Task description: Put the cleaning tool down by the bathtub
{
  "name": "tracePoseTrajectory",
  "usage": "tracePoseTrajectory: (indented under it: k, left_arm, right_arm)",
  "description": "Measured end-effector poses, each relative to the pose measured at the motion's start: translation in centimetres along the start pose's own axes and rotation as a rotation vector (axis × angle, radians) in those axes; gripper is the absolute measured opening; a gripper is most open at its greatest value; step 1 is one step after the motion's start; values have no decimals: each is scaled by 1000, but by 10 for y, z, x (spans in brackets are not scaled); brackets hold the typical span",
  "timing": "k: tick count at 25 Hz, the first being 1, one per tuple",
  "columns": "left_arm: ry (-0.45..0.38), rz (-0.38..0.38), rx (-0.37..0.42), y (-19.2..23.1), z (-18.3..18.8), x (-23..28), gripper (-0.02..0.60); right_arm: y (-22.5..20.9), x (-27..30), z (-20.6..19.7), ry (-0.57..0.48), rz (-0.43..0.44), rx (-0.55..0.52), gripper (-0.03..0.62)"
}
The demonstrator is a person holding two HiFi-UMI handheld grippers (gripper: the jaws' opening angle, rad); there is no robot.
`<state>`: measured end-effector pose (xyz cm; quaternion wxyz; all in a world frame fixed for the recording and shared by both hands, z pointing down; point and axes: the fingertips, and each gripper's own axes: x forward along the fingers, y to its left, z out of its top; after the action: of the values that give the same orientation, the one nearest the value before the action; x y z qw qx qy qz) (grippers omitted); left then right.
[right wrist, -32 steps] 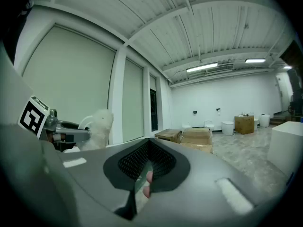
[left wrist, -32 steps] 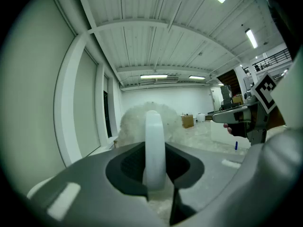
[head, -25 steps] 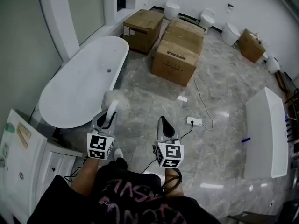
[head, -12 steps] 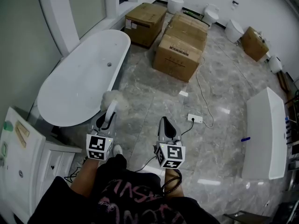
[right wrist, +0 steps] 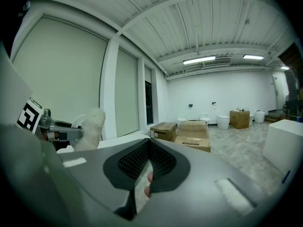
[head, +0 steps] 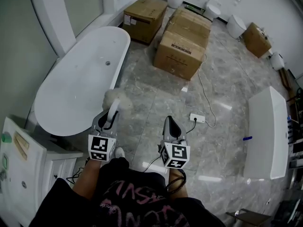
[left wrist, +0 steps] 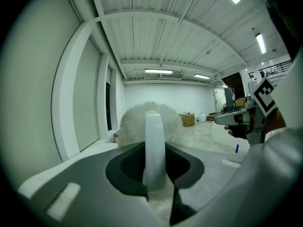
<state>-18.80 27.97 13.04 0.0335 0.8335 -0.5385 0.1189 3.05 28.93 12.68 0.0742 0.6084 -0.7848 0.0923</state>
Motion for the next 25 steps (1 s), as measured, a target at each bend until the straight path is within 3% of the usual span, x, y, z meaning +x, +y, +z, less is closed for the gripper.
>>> tracePoseTrajectory:
  k: [15, 25]
  left_arm:
    - [-21, -81, 1, 75, 2, 43, 78]
    - [6, -124, 54, 82, -2, 77, 78]
  right_arm:
    - [47, 68, 9, 8, -46, -52, 25]
    - [29, 95, 1, 32, -69, -21, 25]
